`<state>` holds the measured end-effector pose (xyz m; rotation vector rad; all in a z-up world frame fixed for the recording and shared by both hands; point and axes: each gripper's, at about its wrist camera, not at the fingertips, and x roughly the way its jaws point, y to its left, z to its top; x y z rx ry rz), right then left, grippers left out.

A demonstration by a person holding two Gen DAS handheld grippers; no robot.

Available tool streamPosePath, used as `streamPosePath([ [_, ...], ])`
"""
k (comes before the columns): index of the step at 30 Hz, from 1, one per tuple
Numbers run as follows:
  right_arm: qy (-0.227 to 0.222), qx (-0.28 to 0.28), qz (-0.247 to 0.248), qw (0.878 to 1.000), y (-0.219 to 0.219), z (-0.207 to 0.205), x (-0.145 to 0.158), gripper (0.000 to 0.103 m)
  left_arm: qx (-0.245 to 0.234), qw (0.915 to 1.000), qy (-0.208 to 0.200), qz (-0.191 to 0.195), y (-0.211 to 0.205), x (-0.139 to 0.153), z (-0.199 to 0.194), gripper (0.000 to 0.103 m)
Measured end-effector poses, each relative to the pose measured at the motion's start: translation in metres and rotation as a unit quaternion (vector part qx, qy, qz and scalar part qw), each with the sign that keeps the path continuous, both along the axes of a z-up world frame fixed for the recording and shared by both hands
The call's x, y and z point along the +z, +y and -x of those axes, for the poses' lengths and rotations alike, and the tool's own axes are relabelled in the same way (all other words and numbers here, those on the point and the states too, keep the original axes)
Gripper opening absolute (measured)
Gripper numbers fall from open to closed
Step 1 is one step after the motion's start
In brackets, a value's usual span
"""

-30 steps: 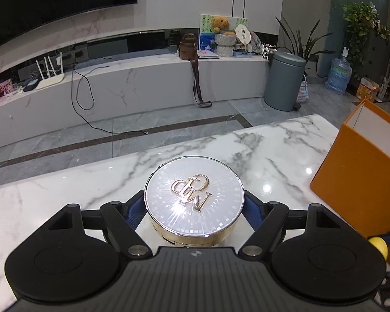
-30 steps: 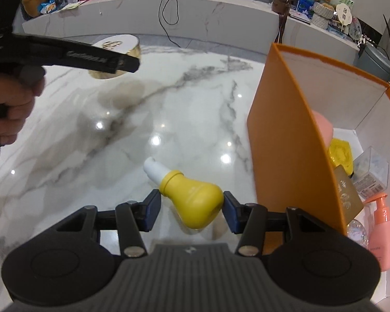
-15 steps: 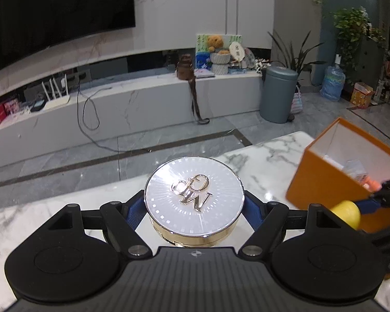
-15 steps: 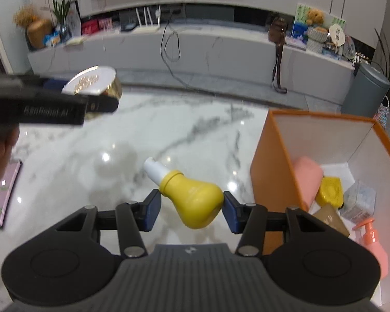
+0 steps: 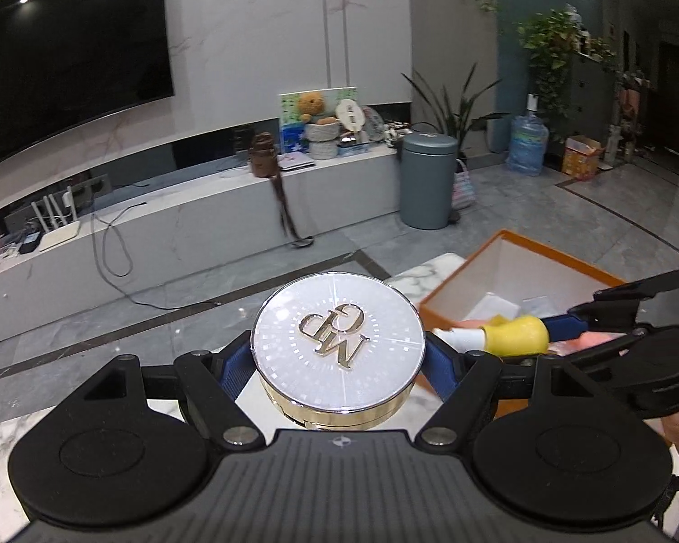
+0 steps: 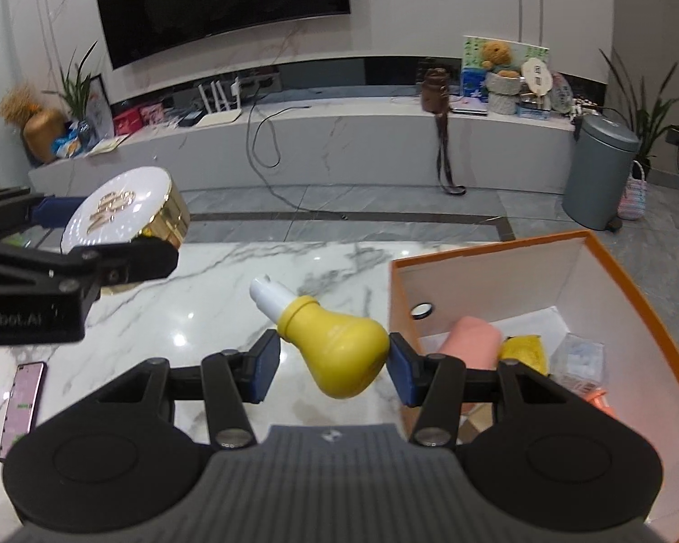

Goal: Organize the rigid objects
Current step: 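Carry the MD compact with left tool while right tool carries the yellow bottle over the box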

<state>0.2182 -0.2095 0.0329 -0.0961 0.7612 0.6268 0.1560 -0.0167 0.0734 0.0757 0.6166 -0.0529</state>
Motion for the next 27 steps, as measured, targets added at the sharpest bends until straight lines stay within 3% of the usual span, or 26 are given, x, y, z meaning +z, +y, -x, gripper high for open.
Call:
streamPosePath([
  [11, -0.004, -0.052, -0.019, 0.998, -0.056, -0.01, 0.011, 0.051, -0.053, 0.9985, 0.004, -0.01, -0.06, -0.003, -0.012, 0.088],
  [27, 0.009, -0.132, -0.014, 0.991, -0.146, -0.028, -0.003, 0.051, -0.128, 0.9913, 0.027, -0.019, -0.144, -0.027, -0.035, 0.088],
])
